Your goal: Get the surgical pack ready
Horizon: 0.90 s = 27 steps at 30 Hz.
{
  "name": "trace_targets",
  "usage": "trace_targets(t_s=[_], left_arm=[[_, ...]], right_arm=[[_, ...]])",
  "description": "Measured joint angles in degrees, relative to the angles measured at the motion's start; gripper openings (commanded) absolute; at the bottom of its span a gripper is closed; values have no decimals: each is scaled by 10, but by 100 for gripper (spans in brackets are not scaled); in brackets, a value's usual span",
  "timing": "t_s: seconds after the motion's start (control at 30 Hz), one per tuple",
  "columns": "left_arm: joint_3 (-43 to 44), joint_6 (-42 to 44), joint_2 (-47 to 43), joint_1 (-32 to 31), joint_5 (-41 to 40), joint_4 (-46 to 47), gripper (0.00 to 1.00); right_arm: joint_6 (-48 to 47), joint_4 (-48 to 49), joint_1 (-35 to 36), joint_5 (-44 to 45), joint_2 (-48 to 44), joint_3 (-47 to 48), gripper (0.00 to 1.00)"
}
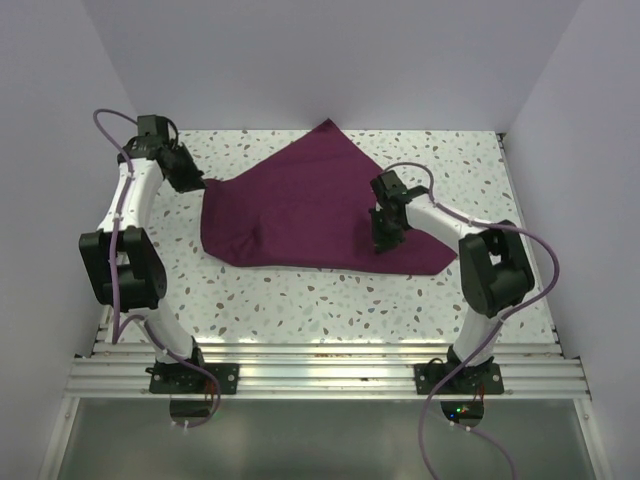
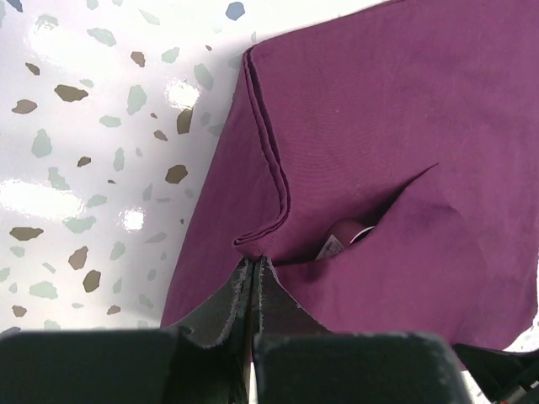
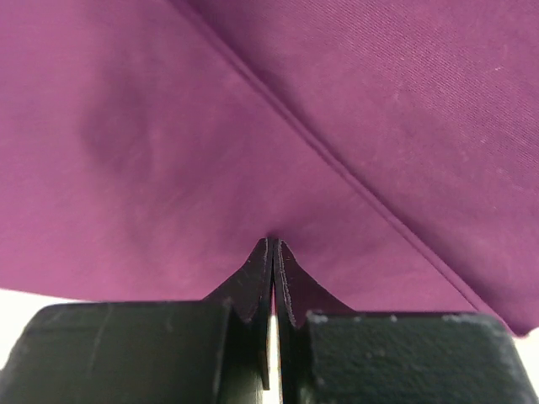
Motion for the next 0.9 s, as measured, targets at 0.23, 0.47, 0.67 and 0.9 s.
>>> trace_targets(t_s=[0.23, 0.47, 0.67, 0.9], left_arm=[[3, -24, -2, -22, 5, -9, 0], [10, -84, -20, -113, 30, -7, 0], [56, -157, -16, -194, 43, 4, 0], [125, -234, 77, -326, 56, 66, 0]], right_arm=[[-8, 42, -7, 0, 35, -21, 0], [-1, 37, -11, -15, 64, 1, 0], [2, 24, -12, -25, 82, 27, 0], [9, 25, -15, -33, 84, 27, 0]])
